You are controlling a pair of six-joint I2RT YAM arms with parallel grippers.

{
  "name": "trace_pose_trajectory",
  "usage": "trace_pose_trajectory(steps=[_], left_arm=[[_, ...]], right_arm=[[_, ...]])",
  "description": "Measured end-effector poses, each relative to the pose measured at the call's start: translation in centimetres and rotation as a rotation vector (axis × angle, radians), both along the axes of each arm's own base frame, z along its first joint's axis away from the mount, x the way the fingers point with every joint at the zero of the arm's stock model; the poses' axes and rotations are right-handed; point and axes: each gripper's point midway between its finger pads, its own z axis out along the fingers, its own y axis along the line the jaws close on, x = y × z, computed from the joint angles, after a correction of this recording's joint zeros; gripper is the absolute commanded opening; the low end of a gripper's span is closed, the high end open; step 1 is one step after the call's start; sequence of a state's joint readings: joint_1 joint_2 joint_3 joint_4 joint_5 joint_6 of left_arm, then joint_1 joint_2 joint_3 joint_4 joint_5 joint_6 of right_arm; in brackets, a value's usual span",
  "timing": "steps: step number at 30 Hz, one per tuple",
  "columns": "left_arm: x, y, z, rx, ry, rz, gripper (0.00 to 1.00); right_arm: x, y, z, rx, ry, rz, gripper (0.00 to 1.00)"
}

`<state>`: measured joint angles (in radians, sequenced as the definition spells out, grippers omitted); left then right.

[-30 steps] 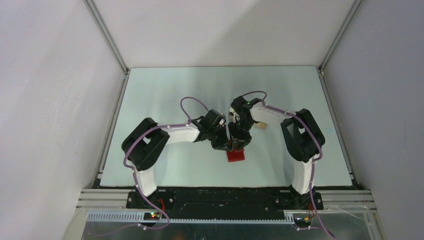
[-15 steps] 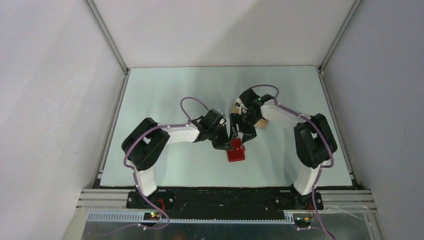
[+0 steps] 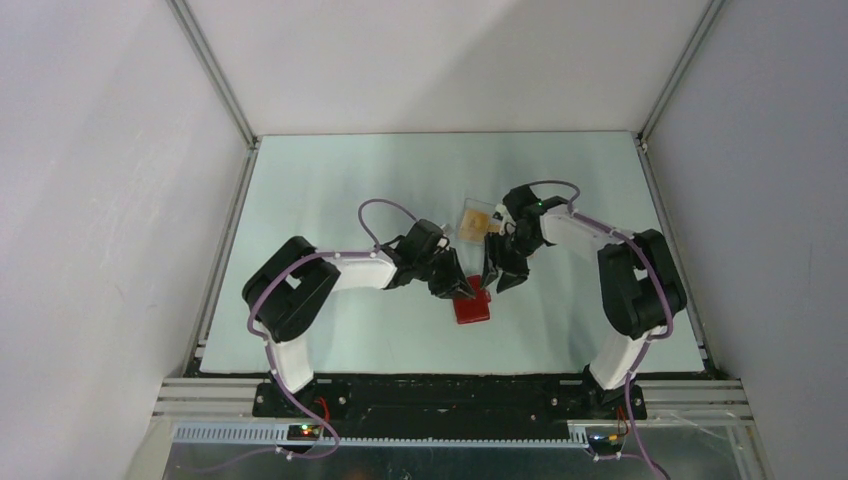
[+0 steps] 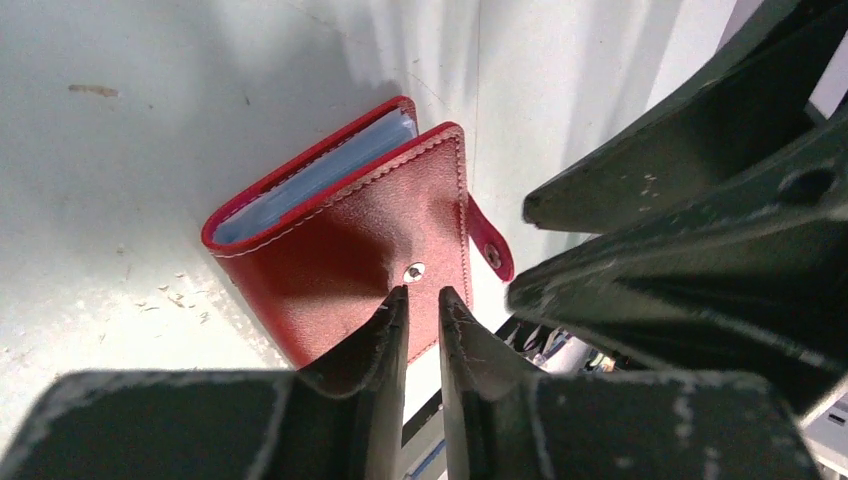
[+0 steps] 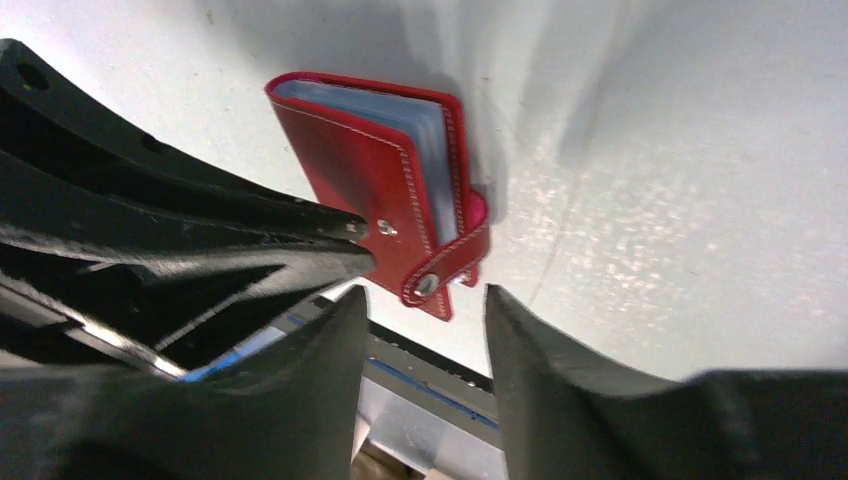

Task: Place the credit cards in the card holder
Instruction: Close the card holder at the center of the board.

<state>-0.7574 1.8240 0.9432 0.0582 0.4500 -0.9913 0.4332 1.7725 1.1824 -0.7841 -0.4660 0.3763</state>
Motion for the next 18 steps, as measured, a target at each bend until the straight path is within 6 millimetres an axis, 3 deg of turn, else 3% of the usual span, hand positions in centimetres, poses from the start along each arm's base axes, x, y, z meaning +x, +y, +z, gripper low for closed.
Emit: trace_pose_trajectory(steps=[4,7,13,18], left_arm=[[-0.2,0.3,-0.3,0.004,0.010,0.006,0.18],[-0.1,0.3,-0.4,0.002,0.015,0.013,0.16],[0.1,0.2,-0.8,0.003,0.024,0.022,0.12],[0.1,0.2,-1.4,0.009,0.037,0.029,0.05]], right_arm=[[0.2,-1.9,0.1,0.003,-0.005,-0.040,0.17],[0.4,-3.0,-0.2,-0.008,-0.009,-0.060,0.02],[-0.1,-3.7,-1.2,-0.038,0.013,-0.064,0.00],[-0.8,-3.4,-3.4,-0.067,0.075,-0.042,0.00]])
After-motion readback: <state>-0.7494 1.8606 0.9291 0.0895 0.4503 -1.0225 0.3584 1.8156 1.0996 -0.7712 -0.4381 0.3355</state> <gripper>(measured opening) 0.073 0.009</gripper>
